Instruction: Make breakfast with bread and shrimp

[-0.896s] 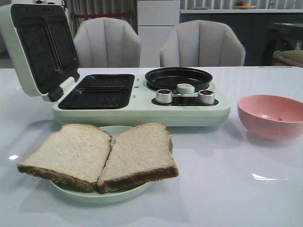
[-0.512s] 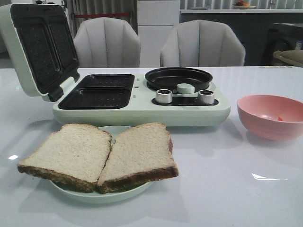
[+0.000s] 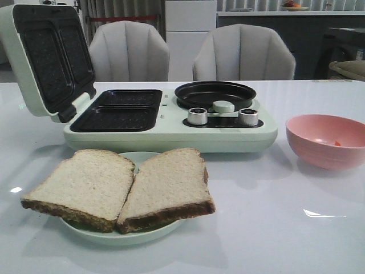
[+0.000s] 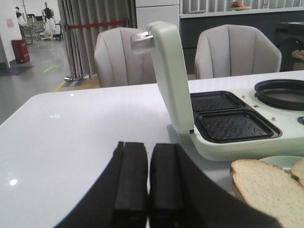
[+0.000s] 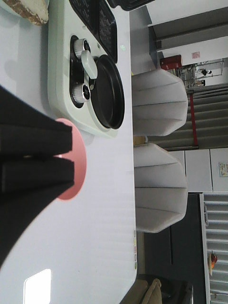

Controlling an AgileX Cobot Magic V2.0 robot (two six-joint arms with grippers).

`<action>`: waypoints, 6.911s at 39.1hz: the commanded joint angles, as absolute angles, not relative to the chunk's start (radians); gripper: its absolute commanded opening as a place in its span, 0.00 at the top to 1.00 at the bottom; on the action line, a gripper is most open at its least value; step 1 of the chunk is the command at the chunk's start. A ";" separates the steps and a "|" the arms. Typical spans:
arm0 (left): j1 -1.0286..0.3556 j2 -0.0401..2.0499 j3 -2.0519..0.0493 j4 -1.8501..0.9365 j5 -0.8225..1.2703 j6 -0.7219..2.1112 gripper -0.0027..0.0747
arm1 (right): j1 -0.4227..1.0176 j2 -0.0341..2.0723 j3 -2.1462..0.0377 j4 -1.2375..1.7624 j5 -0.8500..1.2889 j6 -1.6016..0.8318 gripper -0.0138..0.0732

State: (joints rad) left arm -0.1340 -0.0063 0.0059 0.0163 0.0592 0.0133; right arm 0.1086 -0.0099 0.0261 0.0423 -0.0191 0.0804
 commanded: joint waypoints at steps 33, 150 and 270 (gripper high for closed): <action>-0.133 0.322 -0.458 -0.021 0.151 0.007 0.82 | 0.105 -0.033 0.011 0.040 -0.111 0.075 0.67; -0.777 1.349 -0.507 1.229 0.353 0.000 0.23 | 0.104 -0.032 0.011 0.040 -0.111 0.075 0.67; -0.391 1.820 -1.431 1.454 0.111 -0.157 0.81 | 0.104 -0.032 0.011 0.040 -0.111 0.075 0.67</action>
